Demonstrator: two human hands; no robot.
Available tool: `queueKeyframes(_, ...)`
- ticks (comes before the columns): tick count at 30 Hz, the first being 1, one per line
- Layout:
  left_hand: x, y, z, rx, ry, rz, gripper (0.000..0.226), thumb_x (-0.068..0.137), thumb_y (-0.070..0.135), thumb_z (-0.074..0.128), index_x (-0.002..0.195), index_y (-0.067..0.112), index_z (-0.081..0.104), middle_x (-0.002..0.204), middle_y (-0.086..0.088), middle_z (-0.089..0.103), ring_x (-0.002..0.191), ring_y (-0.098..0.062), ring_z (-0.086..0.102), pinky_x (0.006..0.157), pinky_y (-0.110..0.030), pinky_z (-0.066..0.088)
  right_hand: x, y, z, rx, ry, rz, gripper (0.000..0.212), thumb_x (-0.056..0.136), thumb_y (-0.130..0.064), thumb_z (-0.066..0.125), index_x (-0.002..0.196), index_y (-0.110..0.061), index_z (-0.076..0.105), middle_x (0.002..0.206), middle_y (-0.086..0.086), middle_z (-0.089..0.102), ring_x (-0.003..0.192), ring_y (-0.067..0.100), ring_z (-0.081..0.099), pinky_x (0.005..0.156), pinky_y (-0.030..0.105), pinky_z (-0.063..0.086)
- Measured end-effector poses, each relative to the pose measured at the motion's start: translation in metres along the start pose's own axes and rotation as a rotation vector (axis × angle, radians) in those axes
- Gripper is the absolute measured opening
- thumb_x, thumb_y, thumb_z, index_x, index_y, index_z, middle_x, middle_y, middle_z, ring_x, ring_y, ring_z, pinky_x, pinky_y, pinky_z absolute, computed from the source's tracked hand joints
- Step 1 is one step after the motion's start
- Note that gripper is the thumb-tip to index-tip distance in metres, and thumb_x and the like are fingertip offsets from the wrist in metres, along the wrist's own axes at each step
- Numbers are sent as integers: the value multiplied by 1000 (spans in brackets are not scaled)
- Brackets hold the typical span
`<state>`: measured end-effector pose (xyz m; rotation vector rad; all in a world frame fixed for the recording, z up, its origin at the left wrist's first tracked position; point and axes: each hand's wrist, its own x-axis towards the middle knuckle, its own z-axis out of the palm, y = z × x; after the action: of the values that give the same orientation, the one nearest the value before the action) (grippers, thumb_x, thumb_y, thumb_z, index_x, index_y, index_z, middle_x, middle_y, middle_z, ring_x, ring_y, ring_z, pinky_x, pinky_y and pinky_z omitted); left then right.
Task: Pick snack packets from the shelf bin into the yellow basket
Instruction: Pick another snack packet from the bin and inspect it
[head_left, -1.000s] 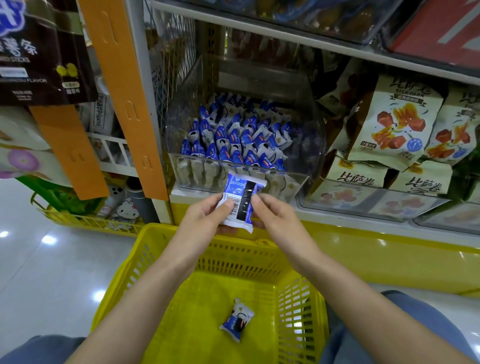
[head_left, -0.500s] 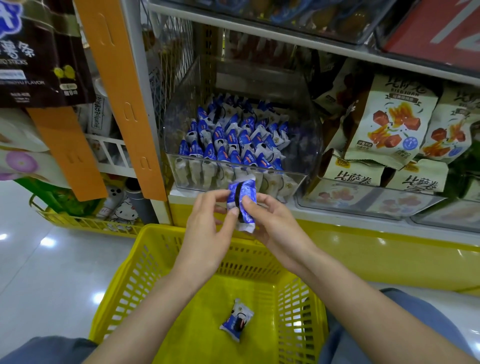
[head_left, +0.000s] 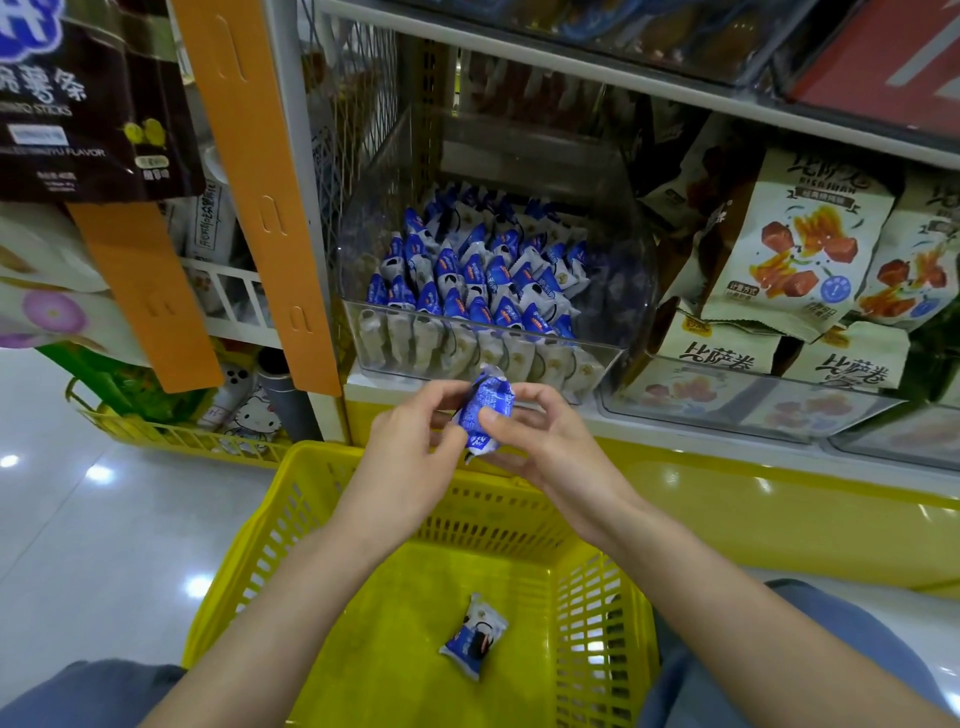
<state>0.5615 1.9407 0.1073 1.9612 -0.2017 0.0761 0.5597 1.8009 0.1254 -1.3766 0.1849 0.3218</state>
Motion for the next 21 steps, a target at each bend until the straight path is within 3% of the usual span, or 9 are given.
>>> queueKeyframes(4, -1, -3, -2, 135, 80, 42, 21, 92, 14, 53, 110, 18, 62, 92, 8, 67, 79, 1, 62, 66, -15, 50, -3, 3, 2, -142, -23, -7, 37, 84, -15, 66, 116, -11, 48, 115, 13, 59, 87, 14, 65, 78, 25, 56)
queueKeyframes(9, -2, -4, -3, 271, 107, 98, 15, 94, 13, 47, 97, 16, 61, 74, 6, 60, 65, -6, 57, 56, -17, 41, -8, 1, 3, -241, -95, -10, 38, 84, -12, 64, 118, -6, 47, 103, 1, 58, 84, 8, 61, 72, 22, 54)
queueKeyframes(14, -1, -3, -6, 418, 85, 183, 18, 95, 23, 43, 91, 10, 56, 70, -1, 58, 62, -20, 54, 53, -38, 42, -10, -2, 3, -322, -139, -3, 35, 85, -11, 63, 115, -4, 47, 106, 5, 56, 89, 17, 60, 83, 34, 53)
queueKeyframes(18, -2, -5, -6, 406, 61, 149, 17, 95, 17, 43, 79, 15, 46, 60, 7, 46, 55, -12, 45, 50, -24, 28, -8, 1, 2, -373, -157, -50, 31, 83, -9, 66, 109, -8, 50, 98, -3, 59, 79, 10, 62, 74, 25, 53)
queueKeyframes(21, 0, -2, -4, 207, 71, 66, 27, 98, 21, 40, 72, 23, 48, 61, 7, 51, 61, -5, 51, 54, -16, 35, -3, 10, 2, -490, -25, -148, 36, 78, -14, 73, 104, -16, 48, 102, -5, 60, 87, 12, 61, 79, 29, 53)
